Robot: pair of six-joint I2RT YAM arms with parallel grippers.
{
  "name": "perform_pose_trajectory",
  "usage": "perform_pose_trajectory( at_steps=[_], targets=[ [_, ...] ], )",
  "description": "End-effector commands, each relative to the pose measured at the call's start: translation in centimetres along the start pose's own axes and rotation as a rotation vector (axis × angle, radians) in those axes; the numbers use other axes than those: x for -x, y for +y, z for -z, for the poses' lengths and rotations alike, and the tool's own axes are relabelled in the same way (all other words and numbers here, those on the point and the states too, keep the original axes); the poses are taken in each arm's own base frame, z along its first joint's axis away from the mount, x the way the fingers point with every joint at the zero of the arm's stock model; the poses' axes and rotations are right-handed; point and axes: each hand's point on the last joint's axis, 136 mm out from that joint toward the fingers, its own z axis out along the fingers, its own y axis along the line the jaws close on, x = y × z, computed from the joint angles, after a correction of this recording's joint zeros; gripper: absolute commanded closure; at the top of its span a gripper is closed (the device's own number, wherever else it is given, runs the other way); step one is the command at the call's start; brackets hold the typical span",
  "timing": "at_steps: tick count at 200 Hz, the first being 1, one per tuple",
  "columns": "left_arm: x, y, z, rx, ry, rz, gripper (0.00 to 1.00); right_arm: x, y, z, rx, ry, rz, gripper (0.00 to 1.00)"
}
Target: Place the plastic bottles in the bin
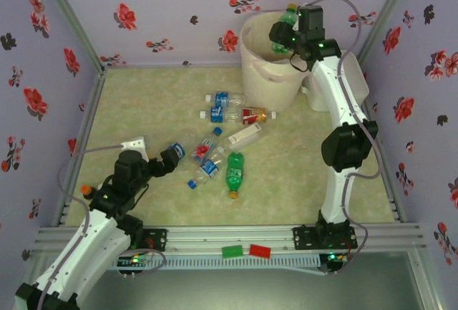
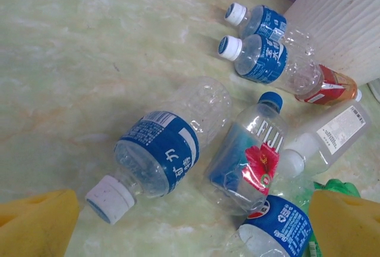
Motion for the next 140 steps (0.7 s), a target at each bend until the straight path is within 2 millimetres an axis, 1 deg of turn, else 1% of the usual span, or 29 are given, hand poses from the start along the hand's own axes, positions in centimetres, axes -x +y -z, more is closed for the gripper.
perform_pose_trajectory(
  at_steps=[1,22,42,46,47,58,66,67,69,70,71,74,75,92,94,97,99,104,105,113,116,120,122,124,126,129,140],
  targets=[
    [-0.9,1.1,0.1,0.038,0.031,-0.006,0.00,1.6,1.7,1.5,0.016,-0.039,0.010,0.21],
    [-0.9,1.0,0.1,0.038,0.031,-0.004,0.00,2.5,2.6,2.7,0.031,-0.065,0.031,0.10],
    [-0.7,0.9,0.1,0.033,0.025,0.000,0.00,3.1,3.5,4.8,0.039,-0.083,0.063,0.07],
    [-0.7,0.9,0.0,0.032,0.023,0.000,0.00,2.9,3.8,5.0,0.041,-0.077,0.070,0.06],
    [-0.7,0.9,0.0,0.032,0.023,0.000,0.00,3.1,3.9,5.4,0.044,-0.082,0.072,0.06],
    [-0.5,0.7,0.0,0.028,0.016,-0.001,0.00,2.8,4.5,6.7,0.052,-0.082,0.093,0.05],
    [-0.2,0.6,-0.1,0.026,0.011,-0.008,0.00,2.1,4.9,7.5,0.057,-0.072,0.104,0.03],
    [-0.2,0.6,-0.1,0.026,0.011,-0.010,0.00,1.8,4.8,7.3,0.055,-0.065,0.105,0.03],
    [-0.2,0.6,-0.1,0.025,0.011,-0.011,0.00,2.0,5.0,7.8,0.060,-0.072,0.108,0.03],
    [-0.2,0.5,-0.1,0.025,0.012,-0.013,0.00,1.6,4.9,7.8,0.057,-0.063,0.110,0.03],
    [-0.2,0.5,-0.1,0.024,0.012,-0.015,0.00,1.7,5.2,8.0,0.064,-0.068,0.112,0.02],
    [0.0,0.4,-0.1,0.023,0.010,-0.020,0.00,1.3,5.2,7.9,0.062,-0.059,0.115,0.02],
    [0.0,0.5,-0.1,0.024,0.010,-0.021,0.00,1.2,5.2,8.3,0.065,-0.062,0.117,0.01],
    [0.5,0.4,-0.3,0.035,0.007,-0.045,0.00,-0.8,6.3,10.1,0.088,-0.042,0.141,0.00],
    [0.5,0.4,-0.3,0.040,0.006,-0.046,0.00,-1.3,6.3,10.5,0.090,-0.038,0.146,0.00],
    [0.5,0.4,-0.4,0.043,0.009,-0.049,0.00,-1.4,6.5,10.8,0.094,-0.040,0.149,0.00],
    [0.6,0.5,-0.4,0.049,0.008,-0.049,0.00,-2.0,6.5,10.7,0.093,-0.030,0.151,0.00],
    [0.7,0.6,-0.6,0.059,0.011,-0.052,0.00,-2.7,6.8,11.4,0.103,-0.027,0.156,0.00],
    [0.7,0.6,-0.6,0.060,0.010,-0.052,0.00,-3.1,6.8,11.2,0.102,-0.019,0.156,0.00],
    [0.8,0.8,-0.9,0.077,0.017,-0.061,0.00,-4.5,7.1,12.0,0.113,-0.010,0.160,0.00],
    [0.9,0.7,-1.0,0.079,0.014,-0.066,0.00,-4.8,7.4,12.7,0.126,-0.014,0.160,0.00],
    [1.0,0.8,-1.2,0.086,0.016,-0.075,0.00,-5.4,7.7,13.2,0.140,-0.010,0.162,0.00],
    [1.1,0.8,-1.3,0.089,0.016,-0.080,0.00,-6.1,7.6,13.0,0.139,0.002,0.163,0.00],
    [1.2,0.8,-1.3,0.093,0.017,-0.085,0.00,-6.4,7.7,13.5,0.147,-0.001,0.164,0.00],
    [1.3,0.9,-1.4,0.100,0.016,-0.089,0.00,-7.0,7.8,13.3,0.149,0.009,0.164,0.00],
    [1.5,0.8,-1.5,0.103,0.013,-0.096,0.00,-7.4,7.9,13.8,0.159,0.009,0.164,0.00],
    [1.9,0.7,-2.2,0.114,0.019,-0.119,0.00,-9.8,8.3,14.5,0.186,0.034,0.164,0.00]
  ],
)
